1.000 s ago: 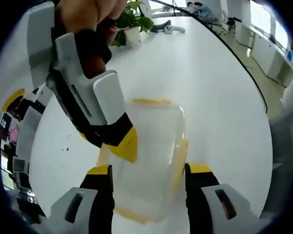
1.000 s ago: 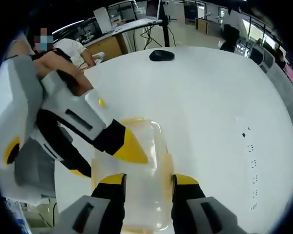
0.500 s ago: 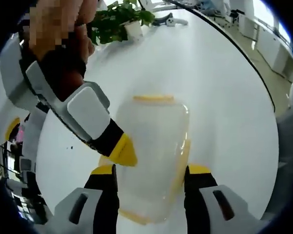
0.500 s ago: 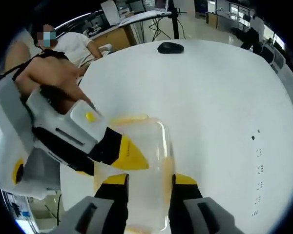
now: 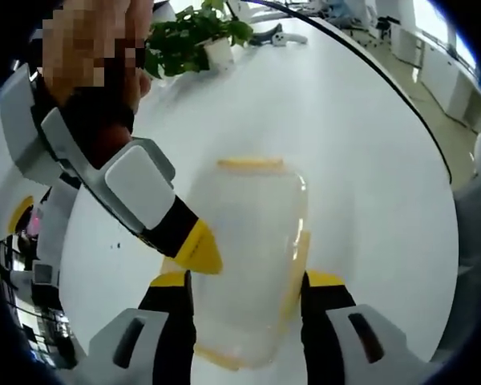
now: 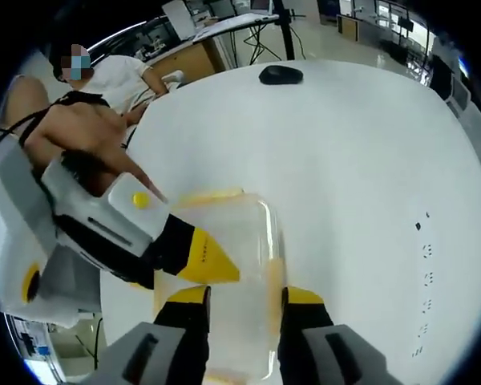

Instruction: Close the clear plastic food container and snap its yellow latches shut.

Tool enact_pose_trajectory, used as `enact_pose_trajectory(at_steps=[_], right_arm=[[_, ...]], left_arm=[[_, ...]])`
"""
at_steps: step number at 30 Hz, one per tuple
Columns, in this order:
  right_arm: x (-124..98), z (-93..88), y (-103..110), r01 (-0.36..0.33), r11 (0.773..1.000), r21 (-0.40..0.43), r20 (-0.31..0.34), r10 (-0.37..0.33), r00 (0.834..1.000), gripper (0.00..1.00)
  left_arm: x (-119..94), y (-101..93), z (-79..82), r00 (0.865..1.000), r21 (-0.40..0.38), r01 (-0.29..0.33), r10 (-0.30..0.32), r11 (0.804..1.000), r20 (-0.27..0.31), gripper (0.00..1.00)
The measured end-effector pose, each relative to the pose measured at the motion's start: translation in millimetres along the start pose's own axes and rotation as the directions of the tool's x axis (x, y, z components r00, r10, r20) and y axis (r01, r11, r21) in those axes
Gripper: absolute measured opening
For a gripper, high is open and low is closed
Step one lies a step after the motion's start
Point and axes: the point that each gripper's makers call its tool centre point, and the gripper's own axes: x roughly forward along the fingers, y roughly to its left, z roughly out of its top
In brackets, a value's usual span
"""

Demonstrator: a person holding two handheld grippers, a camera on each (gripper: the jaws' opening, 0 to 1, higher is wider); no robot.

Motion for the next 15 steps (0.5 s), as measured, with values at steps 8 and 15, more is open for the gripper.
enact_pose_trajectory(at_steps=[8, 15], right_arm=[[-5, -0.7, 0, 0.043, 0.999, -0.002, 0.022, -0.043, 0.999, 0.33], [-13, -5.7, 5, 0.067, 0.998, -0.002, 0.03, -0.066, 0.997, 0.37]], left_arm=[[-6, -1.5, 4.8, 0.998, -0.051, 0.045, -0.043, 0.998, 0.04, 0.5], [-17, 4.2, 3.6, 0.997, -0.02, 0.054, -0.052, 0.998, 0.063, 0.54]])
